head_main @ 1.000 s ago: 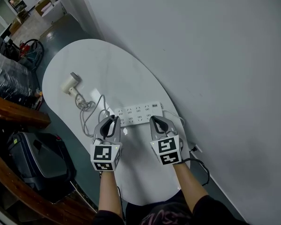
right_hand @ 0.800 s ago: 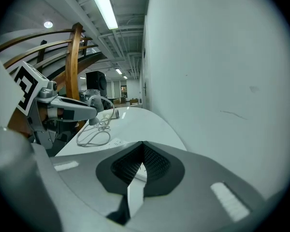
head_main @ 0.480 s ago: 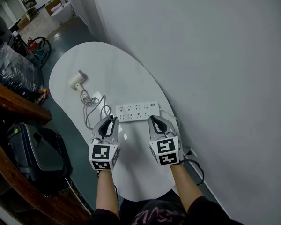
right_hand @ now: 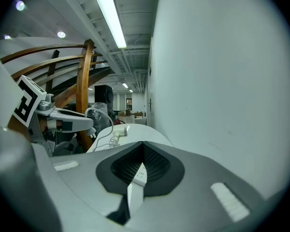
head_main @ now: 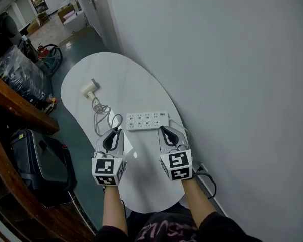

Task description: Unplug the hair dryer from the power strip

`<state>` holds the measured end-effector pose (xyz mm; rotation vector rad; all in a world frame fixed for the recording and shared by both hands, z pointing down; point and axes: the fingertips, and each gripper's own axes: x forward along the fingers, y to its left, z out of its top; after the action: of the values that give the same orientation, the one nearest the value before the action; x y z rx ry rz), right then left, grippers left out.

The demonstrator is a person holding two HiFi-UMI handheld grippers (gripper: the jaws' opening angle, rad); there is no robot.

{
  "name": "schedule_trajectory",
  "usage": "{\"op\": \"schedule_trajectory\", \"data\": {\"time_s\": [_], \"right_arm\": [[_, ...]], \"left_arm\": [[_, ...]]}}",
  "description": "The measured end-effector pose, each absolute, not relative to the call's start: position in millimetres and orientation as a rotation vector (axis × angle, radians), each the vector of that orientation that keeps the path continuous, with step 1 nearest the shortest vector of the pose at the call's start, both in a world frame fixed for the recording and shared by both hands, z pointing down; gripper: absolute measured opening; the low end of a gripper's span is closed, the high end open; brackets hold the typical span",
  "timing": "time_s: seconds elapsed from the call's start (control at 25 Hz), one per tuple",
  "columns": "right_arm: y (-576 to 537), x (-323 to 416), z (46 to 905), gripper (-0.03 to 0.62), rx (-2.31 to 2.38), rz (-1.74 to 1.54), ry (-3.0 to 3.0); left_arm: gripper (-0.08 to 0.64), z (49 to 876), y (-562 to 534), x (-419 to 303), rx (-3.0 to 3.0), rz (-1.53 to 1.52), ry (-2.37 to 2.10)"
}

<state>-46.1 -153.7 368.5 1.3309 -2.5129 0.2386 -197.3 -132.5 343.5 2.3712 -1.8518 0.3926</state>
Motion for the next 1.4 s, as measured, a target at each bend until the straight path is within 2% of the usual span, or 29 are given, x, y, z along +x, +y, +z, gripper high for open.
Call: {"op": "schedule_trajectory", "data": {"time_s": [0.48, 1.4], "right_arm": [[-121, -49, 317, 0.020, 1.308, 0.163, -2.632], [-102, -28, 275, 0.018, 1.333, 0.041, -2.708]], "left_arm": [[0.055, 308, -87, -200, 2.336, 0.302, -1.940], [0.055, 262, -50, -196, 2.370, 0.251, -2.068]]}}
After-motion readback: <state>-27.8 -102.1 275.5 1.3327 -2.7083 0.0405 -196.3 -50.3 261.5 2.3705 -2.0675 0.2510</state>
